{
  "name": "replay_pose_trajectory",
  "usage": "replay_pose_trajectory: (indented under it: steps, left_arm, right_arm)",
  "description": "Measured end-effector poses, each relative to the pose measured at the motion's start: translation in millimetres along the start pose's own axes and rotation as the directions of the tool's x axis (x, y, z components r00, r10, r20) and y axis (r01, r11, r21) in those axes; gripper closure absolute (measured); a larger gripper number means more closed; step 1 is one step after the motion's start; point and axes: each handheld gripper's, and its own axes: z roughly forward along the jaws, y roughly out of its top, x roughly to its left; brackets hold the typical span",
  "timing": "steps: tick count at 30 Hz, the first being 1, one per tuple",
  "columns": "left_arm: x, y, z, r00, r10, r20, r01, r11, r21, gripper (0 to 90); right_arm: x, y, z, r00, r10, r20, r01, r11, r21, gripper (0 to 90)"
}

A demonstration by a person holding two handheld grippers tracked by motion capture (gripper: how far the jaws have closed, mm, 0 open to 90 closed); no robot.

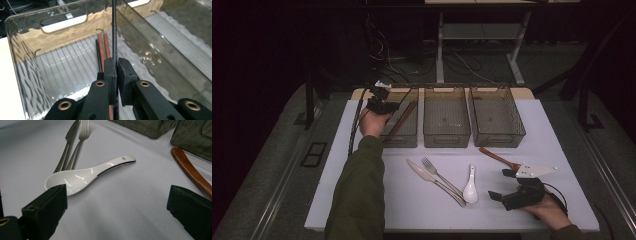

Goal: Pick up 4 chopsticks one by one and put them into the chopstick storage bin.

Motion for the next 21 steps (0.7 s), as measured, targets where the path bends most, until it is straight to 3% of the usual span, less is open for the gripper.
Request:
replay_pose_trajectory:
  steps: [5,12,19,21]
  left_arm:
    - [1.0,0.2,-0.9,0.9999,0.007,-0.010,-0.007,1.0000,0.000,67.9]
    - [-1.0,3.1,-8.1,0.9996,0.013,0.026,-0.012,0.9988,-0.048,59.3]
    - [-10.0,3.2,-12.5,0.9942,0.062,0.088,-0.058,0.9972,-0.047,50.2]
    - [-12.4,2.5,-14.2,0.9906,0.096,0.097,-0.092,0.9949,-0.040,48.1]
  right_arm:
    - [0.1,0.0,0.2,1.0000,0.000,-0.001,0.000,1.000,0.002,2.9]
    - [0.2,-0.1,0.8,1.0000,-0.001,0.000,0.001,1.000,0.003,2.9]
    - [0.3,0.0,1.2,1.0000,0.000,0.004,0.000,1.000,0.007,2.9]
    - [0.3,0.0,1.4,1.0000,0.001,0.005,-0.001,1.000,0.008,2.9]
